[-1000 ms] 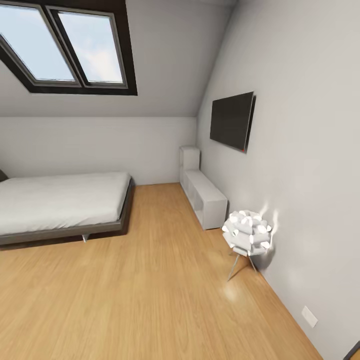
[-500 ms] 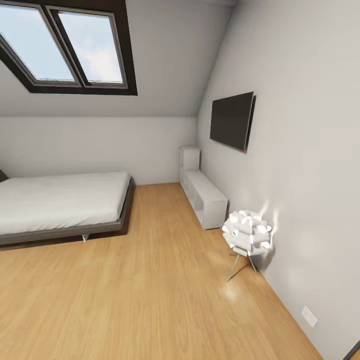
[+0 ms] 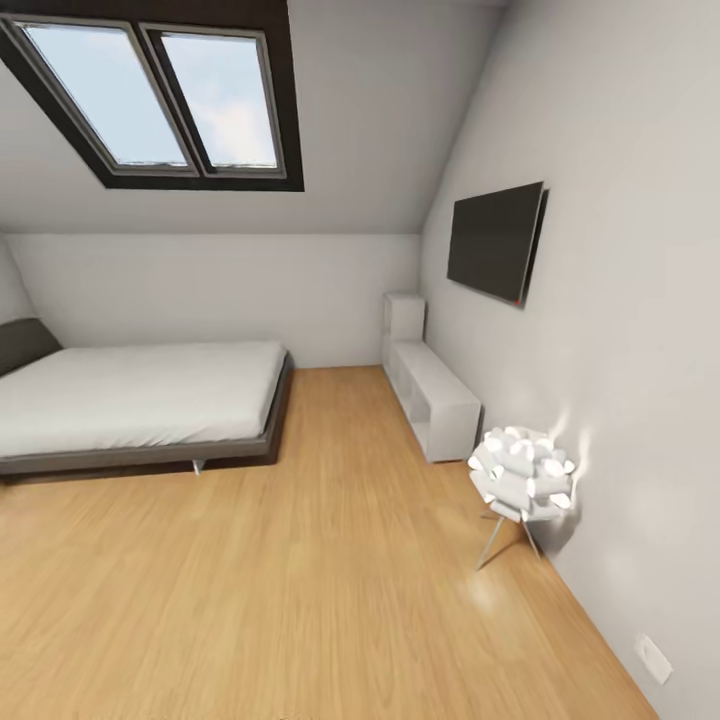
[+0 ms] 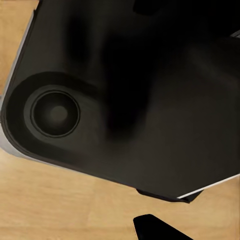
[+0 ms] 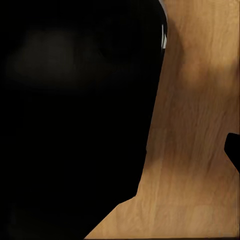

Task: Attach the digital camera to the camera tripod in the bedroom.

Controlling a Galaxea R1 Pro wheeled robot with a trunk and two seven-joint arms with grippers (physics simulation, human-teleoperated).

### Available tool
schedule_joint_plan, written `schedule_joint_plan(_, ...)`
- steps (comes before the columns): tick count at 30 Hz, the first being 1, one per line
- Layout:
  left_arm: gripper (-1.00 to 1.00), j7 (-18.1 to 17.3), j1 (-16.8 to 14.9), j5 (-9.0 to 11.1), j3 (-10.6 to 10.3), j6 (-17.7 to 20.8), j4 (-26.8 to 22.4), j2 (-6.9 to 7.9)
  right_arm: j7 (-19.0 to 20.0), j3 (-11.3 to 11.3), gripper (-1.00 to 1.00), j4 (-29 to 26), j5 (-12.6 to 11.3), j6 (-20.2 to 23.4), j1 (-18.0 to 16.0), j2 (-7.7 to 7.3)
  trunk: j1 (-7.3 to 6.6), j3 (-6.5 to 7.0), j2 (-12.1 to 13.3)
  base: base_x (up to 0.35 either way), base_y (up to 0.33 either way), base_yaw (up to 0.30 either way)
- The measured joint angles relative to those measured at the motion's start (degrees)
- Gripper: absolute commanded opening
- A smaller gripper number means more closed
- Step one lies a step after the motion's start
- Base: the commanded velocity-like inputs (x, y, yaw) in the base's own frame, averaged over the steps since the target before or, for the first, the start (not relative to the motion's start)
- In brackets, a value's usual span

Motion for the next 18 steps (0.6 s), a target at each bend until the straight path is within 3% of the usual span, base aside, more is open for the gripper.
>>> schedule_joint_plan(8,1.0,0.1,0.0,0.2,0.2,0.0,0.0,0.13,0.0,0.0,1.0,-1.0,0.5,0.0,0.0,-0.2,0.0,0.01,0.0,0.0,0.0,0.272)
schedule_joint_plan(18,1.0,0.2,0.0,0.4,2.5,0.0,0.0,0.25,0.0,0.1,1.0,-1.5,0.7,0.0,0.0,-0.43,0.0,0.01,0.0,0.0,0.0,0.272)
